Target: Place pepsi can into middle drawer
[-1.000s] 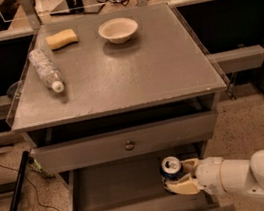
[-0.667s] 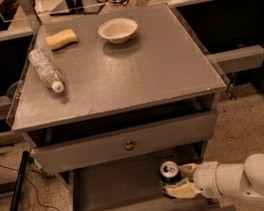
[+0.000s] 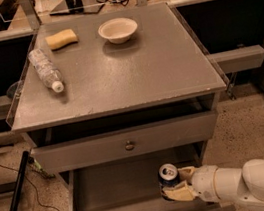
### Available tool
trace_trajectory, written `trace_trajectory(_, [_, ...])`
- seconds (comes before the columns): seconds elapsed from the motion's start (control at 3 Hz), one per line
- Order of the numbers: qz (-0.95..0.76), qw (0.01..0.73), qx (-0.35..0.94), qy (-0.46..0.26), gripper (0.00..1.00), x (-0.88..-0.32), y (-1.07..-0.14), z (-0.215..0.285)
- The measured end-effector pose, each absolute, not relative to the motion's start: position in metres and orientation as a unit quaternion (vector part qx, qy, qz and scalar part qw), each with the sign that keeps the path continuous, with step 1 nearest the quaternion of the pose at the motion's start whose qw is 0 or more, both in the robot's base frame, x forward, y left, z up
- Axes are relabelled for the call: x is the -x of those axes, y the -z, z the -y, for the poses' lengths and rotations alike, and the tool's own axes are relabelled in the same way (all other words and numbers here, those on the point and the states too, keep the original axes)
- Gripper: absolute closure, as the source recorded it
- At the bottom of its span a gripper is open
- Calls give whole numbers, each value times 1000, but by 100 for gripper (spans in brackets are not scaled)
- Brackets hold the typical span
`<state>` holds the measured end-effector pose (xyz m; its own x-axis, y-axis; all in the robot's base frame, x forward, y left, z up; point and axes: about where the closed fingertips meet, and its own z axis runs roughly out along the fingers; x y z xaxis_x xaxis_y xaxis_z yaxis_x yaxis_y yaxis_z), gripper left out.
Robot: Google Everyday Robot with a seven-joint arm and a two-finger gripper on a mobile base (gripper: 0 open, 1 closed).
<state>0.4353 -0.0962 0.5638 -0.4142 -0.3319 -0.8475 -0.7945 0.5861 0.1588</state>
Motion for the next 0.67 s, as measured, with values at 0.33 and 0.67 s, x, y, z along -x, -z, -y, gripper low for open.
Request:
trace_trajectory(0.33, [-792,424,333,-286,100,-440,-550,89])
trace_trajectory(0.67, [-791,440,312,-290,100,-449,-538,84])
